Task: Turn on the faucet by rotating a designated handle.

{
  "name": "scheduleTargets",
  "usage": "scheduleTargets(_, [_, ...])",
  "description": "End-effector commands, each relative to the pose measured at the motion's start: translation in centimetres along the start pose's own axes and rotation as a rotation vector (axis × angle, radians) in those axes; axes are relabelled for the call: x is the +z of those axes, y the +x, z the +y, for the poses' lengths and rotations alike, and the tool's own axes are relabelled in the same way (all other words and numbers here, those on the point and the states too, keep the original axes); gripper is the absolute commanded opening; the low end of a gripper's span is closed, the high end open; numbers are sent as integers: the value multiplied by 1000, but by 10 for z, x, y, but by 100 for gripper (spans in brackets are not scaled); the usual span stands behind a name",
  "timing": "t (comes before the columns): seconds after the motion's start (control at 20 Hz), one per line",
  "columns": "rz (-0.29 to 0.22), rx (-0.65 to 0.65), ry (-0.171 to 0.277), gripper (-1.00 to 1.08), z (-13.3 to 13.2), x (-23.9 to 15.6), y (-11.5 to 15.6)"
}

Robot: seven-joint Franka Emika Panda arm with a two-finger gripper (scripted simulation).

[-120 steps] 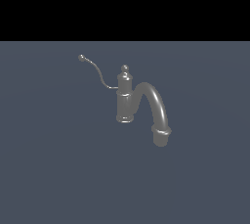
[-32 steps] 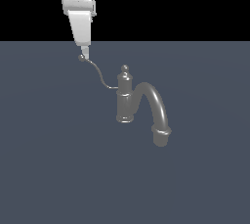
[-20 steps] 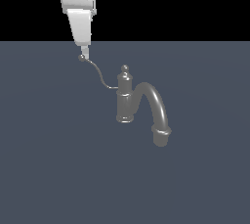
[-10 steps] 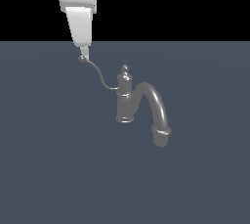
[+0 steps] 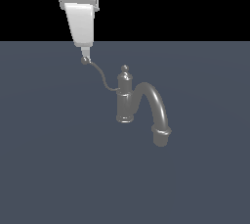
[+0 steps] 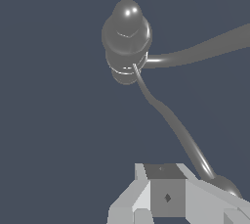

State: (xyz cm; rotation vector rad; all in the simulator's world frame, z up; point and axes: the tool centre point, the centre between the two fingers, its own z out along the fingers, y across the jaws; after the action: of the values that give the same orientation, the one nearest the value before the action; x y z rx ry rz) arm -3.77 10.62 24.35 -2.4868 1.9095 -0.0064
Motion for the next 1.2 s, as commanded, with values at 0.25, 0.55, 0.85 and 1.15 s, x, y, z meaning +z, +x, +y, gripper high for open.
scheduleTargets(0.25, [1, -2, -7, -100, 24, 1, -1])
scheduleTargets(0.55, [1, 5, 2, -100, 29, -1, 9])
scheduleTargets(0.85, [1, 4, 0, -100, 45, -1, 23])
scheduleTargets(1.15, [0, 2, -2, -100, 62, 0, 37])
